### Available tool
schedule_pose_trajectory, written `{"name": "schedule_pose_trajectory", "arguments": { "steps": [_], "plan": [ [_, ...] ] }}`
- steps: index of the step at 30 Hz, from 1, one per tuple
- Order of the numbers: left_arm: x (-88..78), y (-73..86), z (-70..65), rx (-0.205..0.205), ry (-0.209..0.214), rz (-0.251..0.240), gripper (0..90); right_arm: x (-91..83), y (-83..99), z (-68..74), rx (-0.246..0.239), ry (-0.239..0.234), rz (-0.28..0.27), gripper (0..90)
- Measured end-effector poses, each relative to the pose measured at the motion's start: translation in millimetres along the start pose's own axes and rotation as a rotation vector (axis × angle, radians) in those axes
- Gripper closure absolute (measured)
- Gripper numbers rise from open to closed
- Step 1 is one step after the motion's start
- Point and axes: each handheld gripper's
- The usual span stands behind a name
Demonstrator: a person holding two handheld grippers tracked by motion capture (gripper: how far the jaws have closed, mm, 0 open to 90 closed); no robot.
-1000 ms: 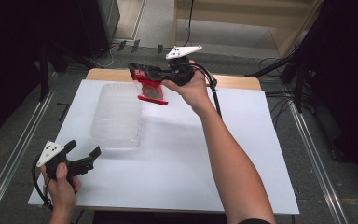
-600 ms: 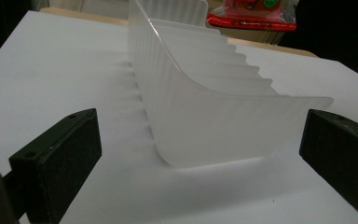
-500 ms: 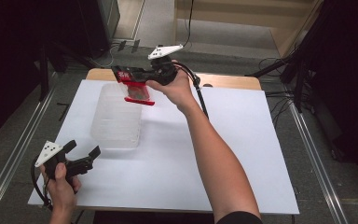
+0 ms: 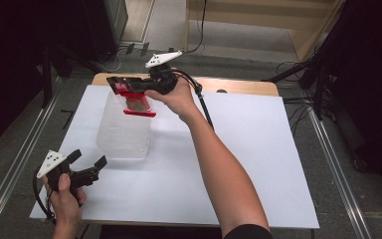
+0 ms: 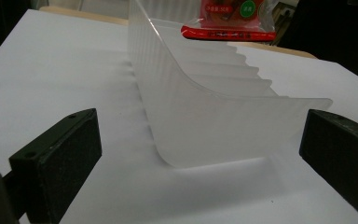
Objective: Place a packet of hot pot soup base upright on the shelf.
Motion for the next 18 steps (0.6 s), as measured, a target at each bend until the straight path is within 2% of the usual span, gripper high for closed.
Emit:
{"name": "schedule_pose_trajectory", "arguments": {
  "steps": [6,10,14,18],
  "plan": [
    [0.1,0.1,0.9,-0.006,0.004,-0.001,0.0,6.6,-4.7,4.4,0.003,-0.027,-0.018,90.0],
    [0.4,0.3,0.8,-0.007,0.007,0.002,0.0,12.6,-7.8,8.6,-0.018,-0.036,0.004,90.0],
    [0.2,0.3,0.8,-0.005,0.008,0.003,0.0,20.9,-6.7,8.8,-0.02,-0.033,0.033,90.0],
    [0.6,0.6,0.8,-0.009,0.007,0.003,0.0,29.8,-5.1,8.8,-0.019,-0.033,0.038,90.0]
  ]
}}
Point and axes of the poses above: each handheld gripper's, and its own axes: x roughly forward along the jaws, y roughly out of its underside, z roughly to its left, and after that the axes turned 4 degrees about -y, right-handed
